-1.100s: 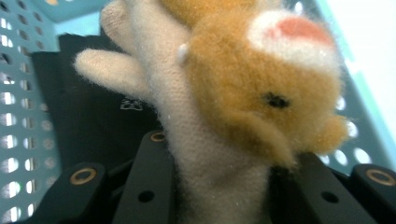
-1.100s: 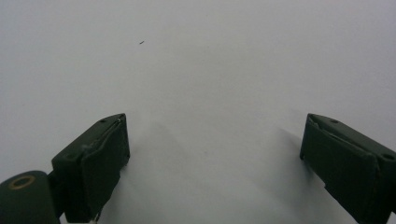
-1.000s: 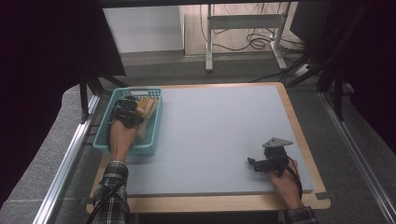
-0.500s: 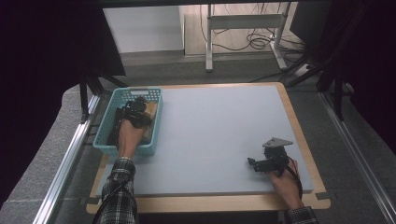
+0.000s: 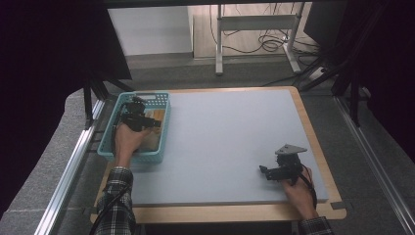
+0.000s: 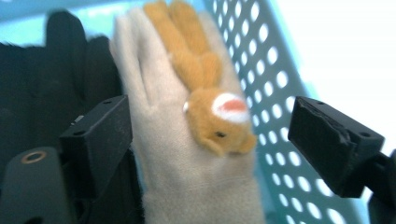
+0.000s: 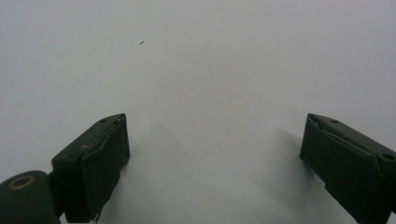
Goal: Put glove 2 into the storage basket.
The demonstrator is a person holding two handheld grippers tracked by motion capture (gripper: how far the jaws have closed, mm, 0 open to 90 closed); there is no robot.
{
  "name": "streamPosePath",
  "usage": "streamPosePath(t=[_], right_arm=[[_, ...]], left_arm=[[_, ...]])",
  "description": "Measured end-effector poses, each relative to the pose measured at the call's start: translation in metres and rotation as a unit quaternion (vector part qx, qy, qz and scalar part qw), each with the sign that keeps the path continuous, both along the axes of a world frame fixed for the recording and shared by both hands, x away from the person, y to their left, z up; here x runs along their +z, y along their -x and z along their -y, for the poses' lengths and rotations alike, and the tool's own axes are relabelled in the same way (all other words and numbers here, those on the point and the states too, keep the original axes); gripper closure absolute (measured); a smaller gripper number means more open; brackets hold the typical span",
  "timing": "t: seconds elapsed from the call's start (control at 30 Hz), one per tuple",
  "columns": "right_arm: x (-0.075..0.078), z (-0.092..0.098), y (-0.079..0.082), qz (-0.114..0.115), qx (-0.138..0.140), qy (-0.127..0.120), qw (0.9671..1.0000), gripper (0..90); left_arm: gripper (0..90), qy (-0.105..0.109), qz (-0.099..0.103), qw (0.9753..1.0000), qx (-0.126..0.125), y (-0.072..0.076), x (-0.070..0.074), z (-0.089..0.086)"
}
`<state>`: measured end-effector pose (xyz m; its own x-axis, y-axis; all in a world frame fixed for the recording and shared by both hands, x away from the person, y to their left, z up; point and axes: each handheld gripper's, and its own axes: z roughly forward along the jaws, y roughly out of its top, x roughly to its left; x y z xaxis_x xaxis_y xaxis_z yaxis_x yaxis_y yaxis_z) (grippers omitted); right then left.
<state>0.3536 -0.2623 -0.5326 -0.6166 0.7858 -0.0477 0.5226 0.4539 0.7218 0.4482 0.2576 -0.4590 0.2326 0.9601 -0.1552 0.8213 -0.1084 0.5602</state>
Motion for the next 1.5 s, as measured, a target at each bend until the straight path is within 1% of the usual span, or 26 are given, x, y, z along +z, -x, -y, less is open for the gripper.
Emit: streamPosePath(t=[0.07,0.1,0.13,0.2,0.27,0.3,0.33,0.37,0.4,0.43,0.47,0.53,0.63,0.77,0.8,0.83,0.87,1.0,1.03,1.37,1.5], right_arm=[[0.0,0.0,0.0,0.0,0.0,0.0,1.0,7.8],[0.0,0.0,0.0,0.0,0.0,0.0,1.0,7.8],[0.0,0.0,0.0,0.0,0.0,0.0,1.0,7.7],[0.0,0.0,0.0,0.0,0.0,0.0,1.0,7.8],[0.0,0.0,0.0,0.0,0.0,0.0,1.0,7.8],[0.0,0.0,0.0,0.0,0.0,0.0,1.0,7.8],[0.0,0.0,0.0,0.0,0.0,0.0,1.0,7.8],[0.0,0.0,0.0,0.0,0.0,0.0,1.0,7.8],[0.0,0.0,0.0,0.0,0.0,0.0,1.0,7.8],[0.0,0.0,0.0,0.0,0.0,0.0,1.0,7.8],[0.0,0.0,0.0,0.0,0.0,0.0,1.0,7.8],[0.0,0.0,0.0,0.0,0.0,0.0,1.0,7.8],[0.0,0.0,0.0,0.0,0.0,0.0,1.0,7.8],[0.0,0.0,0.0,0.0,0.0,0.0,1.0,7.8],[0.0,0.0,0.0,0.0,0.0,0.0,1.0,7.8],[0.0,0.0,0.0,0.0,0.0,0.0,1.0,7.8],[0.0,0.0,0.0,0.0,0.0,0.0,1.0,7.8],[0.0,0.0,0.0,0.0,0.0,0.0,1.0,7.8],[0.0,0.0,0.0,0.0,0.0,0.0,1.0,7.8],[0.0,0.0,0.0,0.0,0.0,0.0,1.0,7.8],[0.0,0.0,0.0,0.0,0.0,0.0,1.0,7.8]], left_arm=[[19.5,-0.008,0.011,0.9999,-0.004,0.003,0.005,-0.001],[20.3,-0.008,0.011,0.9999,-0.004,0.003,0.005,-0.001],[20.3,-0.013,0.013,0.9998,-0.007,0.004,0.006,0.0],[26.6,-0.018,0.021,0.9996,-0.01,0.007,0.007,0.002],[35.9,-0.016,0.022,0.9995,-0.012,0.008,0.007,0.001],[35.9,-0.013,0.024,0.9995,-0.015,0.008,0.007,0.001],[41.4,-0.011,0.025,0.9995,-0.016,0.009,0.006,0.001],[48.8,-0.008,0.029,0.9994,-0.015,0.01,0.006,0.001],[52.1,-0.008,0.029,0.9994,-0.015,0.01,0.006,0.001],[52.1,-0.006,0.032,0.9993,-0.017,0.01,0.006,0.0],[56.8,-0.003,0.036,0.9992,-0.019,0.012,0.006,0.001],[59.2,-0.001,0.036,0.9991,-0.021,0.012,0.007,0.001],[61.1,-0.004,0.039,0.9988,-0.03,0.015,0.008,0.004],[59.9,-0.002,0.043,0.9983,-0.039,0.018,0.009,0.005],[55.7,-0.004,0.046,0.9981,-0.04,0.02,0.01,0.007],[53.6,-0.004,0.046,0.9981,-0.04,0.02,0.01,0.007],[53.6,-0.005,0.047,0.998,-0.042,0.02,0.01,0.007],[46.5,-0.007,0.055,0.9973,-0.047,0.024,0.013,0.009],[42.7,-0.011,0.058,0.9971,-0.049,0.026,0.014,0.01],[35.5,-0.012,0.068,0.9958,-0.06,0.034,0.018,0.014],[31.5,-0.014,0.076,0.9946,-0.069,0.04,0.021,0.017]])
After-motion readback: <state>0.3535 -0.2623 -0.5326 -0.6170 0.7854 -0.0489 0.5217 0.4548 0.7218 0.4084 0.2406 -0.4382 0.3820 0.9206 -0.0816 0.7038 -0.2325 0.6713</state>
